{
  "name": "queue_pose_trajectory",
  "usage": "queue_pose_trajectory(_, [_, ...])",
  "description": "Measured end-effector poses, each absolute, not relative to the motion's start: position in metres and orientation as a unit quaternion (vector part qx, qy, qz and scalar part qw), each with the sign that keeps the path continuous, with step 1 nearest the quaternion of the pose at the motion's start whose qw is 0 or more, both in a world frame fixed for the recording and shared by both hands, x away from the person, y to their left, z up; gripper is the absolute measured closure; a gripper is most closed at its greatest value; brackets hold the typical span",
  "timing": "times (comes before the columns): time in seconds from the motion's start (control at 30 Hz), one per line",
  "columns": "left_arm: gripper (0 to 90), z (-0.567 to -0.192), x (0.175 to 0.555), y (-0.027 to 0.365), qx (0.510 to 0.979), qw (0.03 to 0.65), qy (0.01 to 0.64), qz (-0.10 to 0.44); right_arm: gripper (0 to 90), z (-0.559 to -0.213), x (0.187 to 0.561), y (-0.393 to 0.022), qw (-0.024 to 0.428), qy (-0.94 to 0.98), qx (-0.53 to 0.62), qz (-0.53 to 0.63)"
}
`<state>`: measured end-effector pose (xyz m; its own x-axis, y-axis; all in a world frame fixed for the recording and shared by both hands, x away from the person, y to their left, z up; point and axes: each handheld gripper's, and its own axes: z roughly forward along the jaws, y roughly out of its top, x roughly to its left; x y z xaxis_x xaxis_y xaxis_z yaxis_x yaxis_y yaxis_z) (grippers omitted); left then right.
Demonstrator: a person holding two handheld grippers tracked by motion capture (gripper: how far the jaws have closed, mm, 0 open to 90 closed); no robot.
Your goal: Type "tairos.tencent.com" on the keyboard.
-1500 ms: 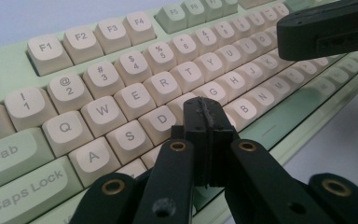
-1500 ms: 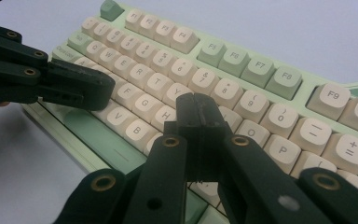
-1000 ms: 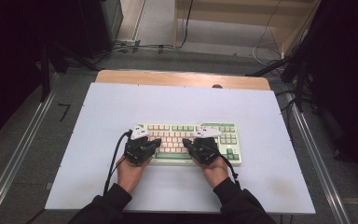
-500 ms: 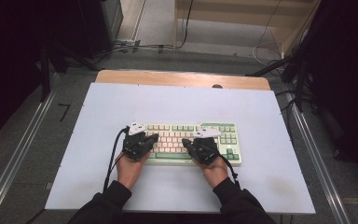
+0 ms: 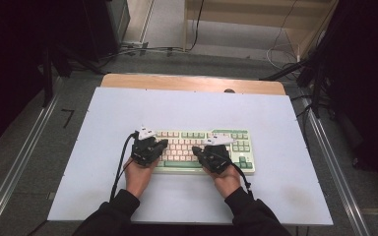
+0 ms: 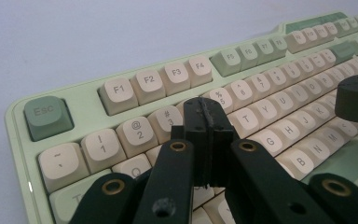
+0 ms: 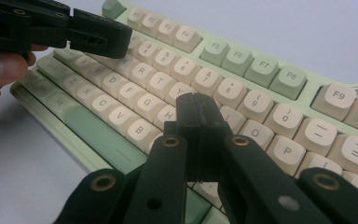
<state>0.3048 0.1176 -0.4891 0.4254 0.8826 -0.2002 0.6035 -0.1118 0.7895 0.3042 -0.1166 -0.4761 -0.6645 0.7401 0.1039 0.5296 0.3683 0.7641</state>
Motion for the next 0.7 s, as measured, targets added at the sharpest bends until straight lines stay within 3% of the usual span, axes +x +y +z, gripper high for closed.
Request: queue_pose_trajectory(0.7, [90.0,-0.4932,0.307,0.1128,0.739,0.414,0.506,0.162,87.3,-0.4769,0.3044,-0.1162,0.128,0.818,0.388,0.405])
